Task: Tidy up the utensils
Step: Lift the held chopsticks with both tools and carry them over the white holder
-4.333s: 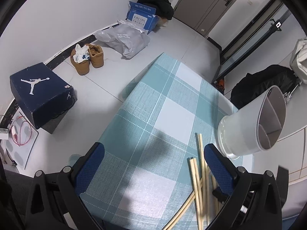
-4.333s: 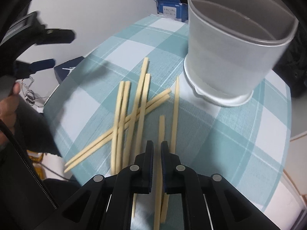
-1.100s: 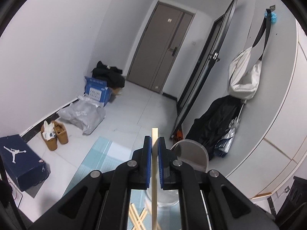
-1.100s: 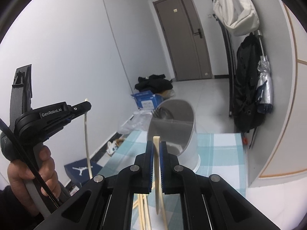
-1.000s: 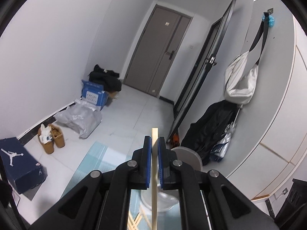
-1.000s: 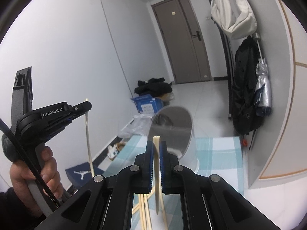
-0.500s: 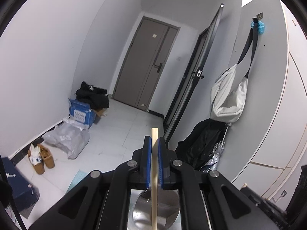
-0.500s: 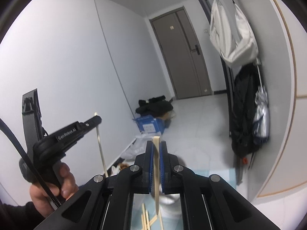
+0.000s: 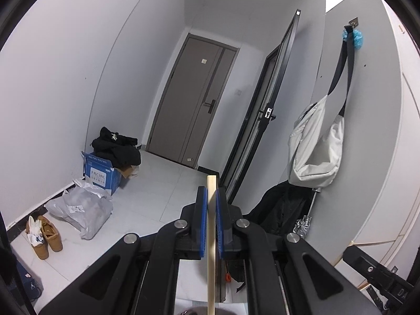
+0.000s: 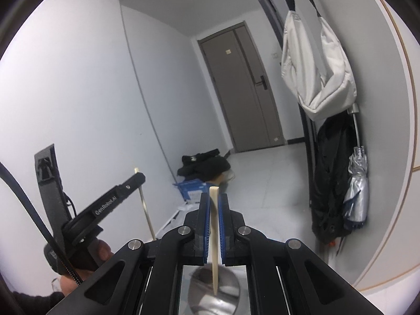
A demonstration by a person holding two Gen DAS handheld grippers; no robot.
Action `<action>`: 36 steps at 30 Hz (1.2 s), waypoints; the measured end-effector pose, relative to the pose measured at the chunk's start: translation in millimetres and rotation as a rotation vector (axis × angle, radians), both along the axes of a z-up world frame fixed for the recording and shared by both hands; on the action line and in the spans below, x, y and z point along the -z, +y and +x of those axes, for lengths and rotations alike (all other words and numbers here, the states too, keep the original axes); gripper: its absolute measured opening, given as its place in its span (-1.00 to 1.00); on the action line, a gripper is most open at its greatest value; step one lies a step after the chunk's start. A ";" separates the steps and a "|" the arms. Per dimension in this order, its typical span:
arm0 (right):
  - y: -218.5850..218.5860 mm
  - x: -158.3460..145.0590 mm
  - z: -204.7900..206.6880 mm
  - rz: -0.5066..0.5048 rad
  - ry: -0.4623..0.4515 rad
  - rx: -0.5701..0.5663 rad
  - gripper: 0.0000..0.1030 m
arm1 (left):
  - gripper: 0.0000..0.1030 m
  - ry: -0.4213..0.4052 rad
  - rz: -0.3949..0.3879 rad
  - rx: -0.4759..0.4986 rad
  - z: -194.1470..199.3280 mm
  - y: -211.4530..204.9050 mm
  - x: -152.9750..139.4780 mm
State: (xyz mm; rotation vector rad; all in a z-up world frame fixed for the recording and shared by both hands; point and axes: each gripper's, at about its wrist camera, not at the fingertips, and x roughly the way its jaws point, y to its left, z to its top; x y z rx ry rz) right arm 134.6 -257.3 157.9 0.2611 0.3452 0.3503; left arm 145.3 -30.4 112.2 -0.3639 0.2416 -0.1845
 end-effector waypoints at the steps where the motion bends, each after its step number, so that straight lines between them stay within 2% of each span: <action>1: -1.7 2.1 4.1 0.008 0.002 0.003 -0.89 | -0.94 0.000 -0.003 -0.003 3.9 -2.2 2.7; 4: -4.3 8.8 13.1 0.032 0.004 -0.003 -0.89 | -0.94 0.013 -0.014 -0.035 15.4 -7.2 14.9; 11: 4.0 25.7 23.5 -0.030 -0.017 -0.005 -0.89 | -0.94 0.007 0.004 -0.063 30.0 -16.5 32.6; 14: 4.7 33.9 25.5 -0.021 -0.021 -0.027 -0.89 | -0.94 -0.014 0.042 -0.058 30.4 -21.8 36.4; 20: 10.4 50.9 25.2 -0.065 -0.033 -0.038 -0.89 | -0.94 -0.035 0.109 -0.031 32.3 -32.5 48.5; 24: 7.6 60.9 25.8 -0.048 -0.017 -0.049 -0.89 | -0.93 -0.022 0.118 -0.023 36.4 -33.4 55.8; 30: 10.7 70.0 22.6 -0.055 -0.013 -0.067 -0.89 | -0.93 -0.048 0.166 -0.001 32.1 -37.3 53.5; 36: 9.5 75.7 20.6 -0.044 -0.005 -0.074 -0.89 | -0.93 -0.034 0.185 0.033 24.9 -36.4 52.7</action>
